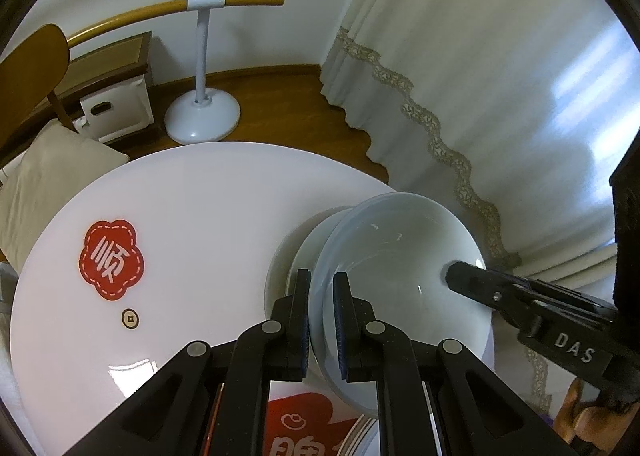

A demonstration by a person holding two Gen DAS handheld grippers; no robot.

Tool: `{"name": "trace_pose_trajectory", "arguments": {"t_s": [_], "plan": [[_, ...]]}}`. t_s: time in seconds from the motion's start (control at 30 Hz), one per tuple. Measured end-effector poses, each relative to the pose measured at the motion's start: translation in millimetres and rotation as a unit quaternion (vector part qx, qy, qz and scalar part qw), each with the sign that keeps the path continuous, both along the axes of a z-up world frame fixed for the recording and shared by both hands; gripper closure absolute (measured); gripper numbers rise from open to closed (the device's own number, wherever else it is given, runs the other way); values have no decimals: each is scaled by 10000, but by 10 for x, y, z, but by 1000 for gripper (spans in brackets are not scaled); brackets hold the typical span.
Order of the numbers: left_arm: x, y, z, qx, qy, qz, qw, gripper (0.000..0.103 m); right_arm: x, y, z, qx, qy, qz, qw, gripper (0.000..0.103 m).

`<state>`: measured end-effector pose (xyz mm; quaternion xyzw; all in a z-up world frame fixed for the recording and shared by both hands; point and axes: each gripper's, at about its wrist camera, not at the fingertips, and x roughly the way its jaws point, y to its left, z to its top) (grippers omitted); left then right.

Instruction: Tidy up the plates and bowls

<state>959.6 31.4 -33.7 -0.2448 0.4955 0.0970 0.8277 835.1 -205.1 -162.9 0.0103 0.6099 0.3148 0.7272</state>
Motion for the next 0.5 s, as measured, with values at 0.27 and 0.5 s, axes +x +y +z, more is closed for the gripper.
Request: {"name": "trace_pose_trajectory", "arguments": {"t_s": [0.27,0.5], "plan": [[34,-33,-13,76,36,-76,9999,96,46,-1,-110,-169,87,-167,9997,92],[38,-33,-6,85,43,-94,9999,96,29,-12,-103,-300,43,-264,9992,83]]}}
